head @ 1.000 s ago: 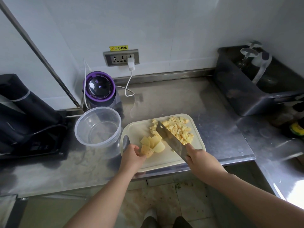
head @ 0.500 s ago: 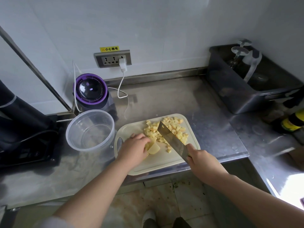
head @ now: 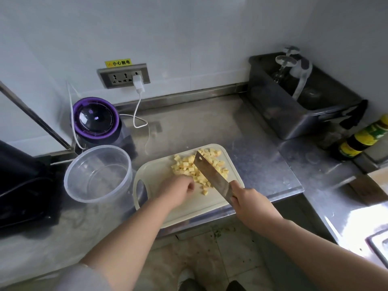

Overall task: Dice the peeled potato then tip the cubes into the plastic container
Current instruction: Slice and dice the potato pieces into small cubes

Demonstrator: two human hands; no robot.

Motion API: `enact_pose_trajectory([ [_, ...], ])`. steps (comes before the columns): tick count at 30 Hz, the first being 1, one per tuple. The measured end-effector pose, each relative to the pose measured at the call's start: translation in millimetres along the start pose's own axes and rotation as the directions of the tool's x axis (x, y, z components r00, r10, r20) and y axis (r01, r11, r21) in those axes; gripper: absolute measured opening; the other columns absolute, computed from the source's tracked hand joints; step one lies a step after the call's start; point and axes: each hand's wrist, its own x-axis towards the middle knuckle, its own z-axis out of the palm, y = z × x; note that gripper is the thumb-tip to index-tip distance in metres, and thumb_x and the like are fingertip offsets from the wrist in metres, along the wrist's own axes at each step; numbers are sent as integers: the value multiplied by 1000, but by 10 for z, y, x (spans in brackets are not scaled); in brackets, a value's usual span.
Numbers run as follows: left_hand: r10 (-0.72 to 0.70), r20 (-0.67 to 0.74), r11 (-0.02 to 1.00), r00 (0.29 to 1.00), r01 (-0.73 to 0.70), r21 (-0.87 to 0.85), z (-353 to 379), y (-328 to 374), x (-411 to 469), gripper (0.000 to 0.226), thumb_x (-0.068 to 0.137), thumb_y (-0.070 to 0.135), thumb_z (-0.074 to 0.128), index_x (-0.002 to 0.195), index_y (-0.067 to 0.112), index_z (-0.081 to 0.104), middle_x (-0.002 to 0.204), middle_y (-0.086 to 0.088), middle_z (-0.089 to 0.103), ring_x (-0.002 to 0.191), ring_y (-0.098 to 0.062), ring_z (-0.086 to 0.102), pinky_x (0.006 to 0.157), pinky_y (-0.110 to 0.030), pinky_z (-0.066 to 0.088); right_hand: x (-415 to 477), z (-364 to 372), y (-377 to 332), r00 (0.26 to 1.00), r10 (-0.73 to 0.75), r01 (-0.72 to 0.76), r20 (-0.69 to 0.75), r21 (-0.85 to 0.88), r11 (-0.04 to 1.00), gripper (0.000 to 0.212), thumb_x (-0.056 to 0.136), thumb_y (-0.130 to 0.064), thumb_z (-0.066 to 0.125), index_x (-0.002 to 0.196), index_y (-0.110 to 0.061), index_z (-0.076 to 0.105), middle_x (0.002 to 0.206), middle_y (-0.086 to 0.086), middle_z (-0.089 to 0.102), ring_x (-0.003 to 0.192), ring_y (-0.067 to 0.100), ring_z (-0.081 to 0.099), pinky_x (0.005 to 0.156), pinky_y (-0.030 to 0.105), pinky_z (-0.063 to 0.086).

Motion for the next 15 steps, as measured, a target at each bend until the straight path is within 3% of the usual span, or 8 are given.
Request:
enact_pose_trajectory([
  [3, -77, -3, 966, 997, 74, -248, -138, -274, -46, 14, 93, 18, 58, 104, 26, 62, 103, 10, 61, 98, -11, 58, 86, -29, 50, -1, 4, -21, 1000, -15, 15, 3, -6, 1000, 18, 103, -18, 38, 120, -24, 35, 86, 4, 62, 69, 20, 64, 63, 39, 56],
  [5, -117, 3, 947, 993, 112, -300, -175, -456, -93, 18, 93, 18, 59, 99, 34, 63, 104, 10, 62, 99, -11, 59, 89, -33, 51, 4, 11, -47, 1000, -23, 23, 6, -11, 1000, 21, 103, -19, 38, 123, -24, 34, 86, 4, 62, 69, 19, 65, 62, 38, 56],
  [10, -139, -17, 945, 990, 128, -302, -131, -582, -168, 23, 92, 22, 59, 82, 42, 61, 98, 17, 65, 96, -10, 62, 92, -43, 49, 21, 36, -120, 999, -38, 39, 19, -24, 999, 23, 104, -22, 36, 127, -25, 34, 87, 2, 61, 69, 17, 65, 65, 37, 59],
  [15, -72, 6, 987, 997, 72, -141, -151, -588, -240, 22, 88, 22, 54, 103, 31, 66, 104, 16, 58, 94, -11, 57, 95, -40, 42, 19, 43, -175, 999, -35, 36, 23, -26, 999, 25, 104, -22, 36, 129, -25, 33, 93, 1, 62, 71, 15, 64, 64, 32, 58],
])
